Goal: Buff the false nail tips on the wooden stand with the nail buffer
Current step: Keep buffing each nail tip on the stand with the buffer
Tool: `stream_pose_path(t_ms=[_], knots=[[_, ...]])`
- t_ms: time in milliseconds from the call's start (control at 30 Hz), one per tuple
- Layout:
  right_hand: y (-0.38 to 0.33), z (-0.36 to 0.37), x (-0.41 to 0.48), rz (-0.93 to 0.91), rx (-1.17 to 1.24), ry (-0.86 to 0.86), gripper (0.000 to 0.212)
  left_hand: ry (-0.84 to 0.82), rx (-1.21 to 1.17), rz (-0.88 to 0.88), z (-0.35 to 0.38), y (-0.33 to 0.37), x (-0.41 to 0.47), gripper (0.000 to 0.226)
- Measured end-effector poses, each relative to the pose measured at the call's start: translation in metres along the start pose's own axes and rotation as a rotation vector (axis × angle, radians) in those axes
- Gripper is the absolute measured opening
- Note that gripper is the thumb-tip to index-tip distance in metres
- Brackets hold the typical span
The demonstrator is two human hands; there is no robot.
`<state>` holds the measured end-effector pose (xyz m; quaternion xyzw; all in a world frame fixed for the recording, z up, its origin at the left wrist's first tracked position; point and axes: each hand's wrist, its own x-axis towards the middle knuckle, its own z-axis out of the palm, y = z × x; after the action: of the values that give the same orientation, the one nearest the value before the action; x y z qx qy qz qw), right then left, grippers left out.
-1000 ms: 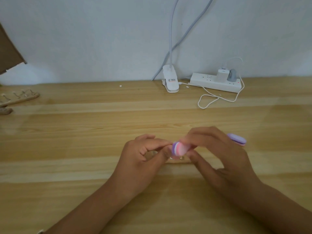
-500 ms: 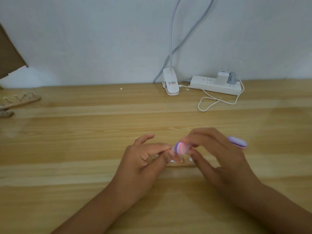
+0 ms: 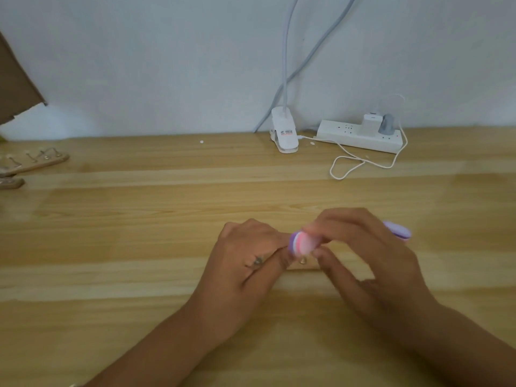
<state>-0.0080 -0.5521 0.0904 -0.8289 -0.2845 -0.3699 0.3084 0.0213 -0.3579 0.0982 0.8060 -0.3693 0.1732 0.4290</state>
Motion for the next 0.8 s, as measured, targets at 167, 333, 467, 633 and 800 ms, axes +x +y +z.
stream_pose_path(t_ms=[167,333,467,633,800], knots=[[0.011,-0.003,0.001,0.065,-0.08,-0.017,0.022,0.011,-0.057,0.001,-0.002,-0.004,0.0,0.017],[-0.005,0.003,-0.001,-0.044,-0.007,-0.012,0.023,-0.022,-0.09,0.017,-0.002,-0.004,0.001,0.016],[0.011,-0.002,0.001,0.058,-0.046,-0.055,0.022,-0.014,-0.094,-0.048,-0.002,-0.004,-0.001,0.016],[0.0,0.002,-0.002,0.007,0.01,-0.024,0.023,0.006,-0.117,-0.048,-0.001,-0.004,0.0,0.015],[0.011,-0.002,0.001,0.077,-0.081,-0.053,0.019,0.007,-0.187,-0.109,-0.001,-0.005,-0.003,0.018]])
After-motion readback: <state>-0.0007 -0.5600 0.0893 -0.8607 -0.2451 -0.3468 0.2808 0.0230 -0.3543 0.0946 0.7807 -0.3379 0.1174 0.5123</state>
